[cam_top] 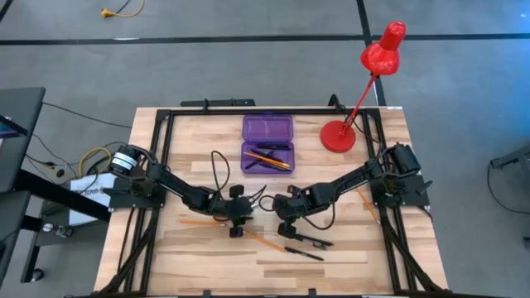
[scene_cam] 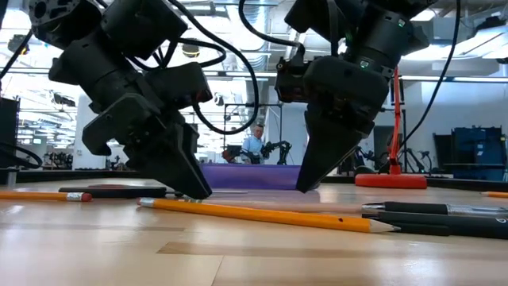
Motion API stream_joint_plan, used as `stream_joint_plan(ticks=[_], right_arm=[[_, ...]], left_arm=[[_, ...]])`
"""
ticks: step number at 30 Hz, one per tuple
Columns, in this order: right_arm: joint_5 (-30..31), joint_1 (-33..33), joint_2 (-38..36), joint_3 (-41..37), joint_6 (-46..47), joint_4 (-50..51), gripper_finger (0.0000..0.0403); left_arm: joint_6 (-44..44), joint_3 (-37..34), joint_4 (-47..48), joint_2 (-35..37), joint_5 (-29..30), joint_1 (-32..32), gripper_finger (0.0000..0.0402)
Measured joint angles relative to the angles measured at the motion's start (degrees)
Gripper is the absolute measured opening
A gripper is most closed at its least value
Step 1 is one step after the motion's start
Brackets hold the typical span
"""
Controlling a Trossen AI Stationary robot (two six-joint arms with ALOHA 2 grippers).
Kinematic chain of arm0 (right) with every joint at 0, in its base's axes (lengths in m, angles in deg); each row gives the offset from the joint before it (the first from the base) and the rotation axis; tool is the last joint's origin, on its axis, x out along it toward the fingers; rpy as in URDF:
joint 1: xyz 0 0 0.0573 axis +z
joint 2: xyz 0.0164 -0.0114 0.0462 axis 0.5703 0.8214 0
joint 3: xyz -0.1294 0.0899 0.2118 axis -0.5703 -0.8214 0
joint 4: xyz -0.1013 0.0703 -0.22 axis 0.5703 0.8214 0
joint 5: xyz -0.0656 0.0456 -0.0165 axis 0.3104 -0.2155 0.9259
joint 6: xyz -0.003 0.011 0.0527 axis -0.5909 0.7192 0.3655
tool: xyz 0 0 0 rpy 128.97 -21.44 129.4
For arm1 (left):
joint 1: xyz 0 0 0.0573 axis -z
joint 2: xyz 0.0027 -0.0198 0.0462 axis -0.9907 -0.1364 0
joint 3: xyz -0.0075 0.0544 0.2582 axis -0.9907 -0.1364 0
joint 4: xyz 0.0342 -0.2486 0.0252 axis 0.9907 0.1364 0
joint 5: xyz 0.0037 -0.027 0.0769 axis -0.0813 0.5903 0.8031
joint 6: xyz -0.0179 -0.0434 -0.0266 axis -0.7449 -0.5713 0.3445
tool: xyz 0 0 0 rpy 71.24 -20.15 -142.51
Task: Pick & place school supplies into a supply box
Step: Put the light brown pencil into the purple supply box
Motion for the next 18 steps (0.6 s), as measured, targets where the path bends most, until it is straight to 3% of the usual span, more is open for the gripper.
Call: stream_joint_plan(ticks=[6,12,18], right_arm=[[-1.6,-0.1,-0.1,0.1,0.2,0.2,0.0001],[-8.9,2.3,-1.0,2.7,-10.0,-0.2,0.0000],[-4.5,4.9,-1.0,3.4,-11.6,0.9,0.0001]], left_arm=[[0.3,0.0,1.3,1.2,-2.4,0.0,0.0123],[1.9,0.0,1.8,6.2,-3.4,1.4,0.0123],[2.4,0.0,5.6,6.5,-2.9,2.0,0.0123]])
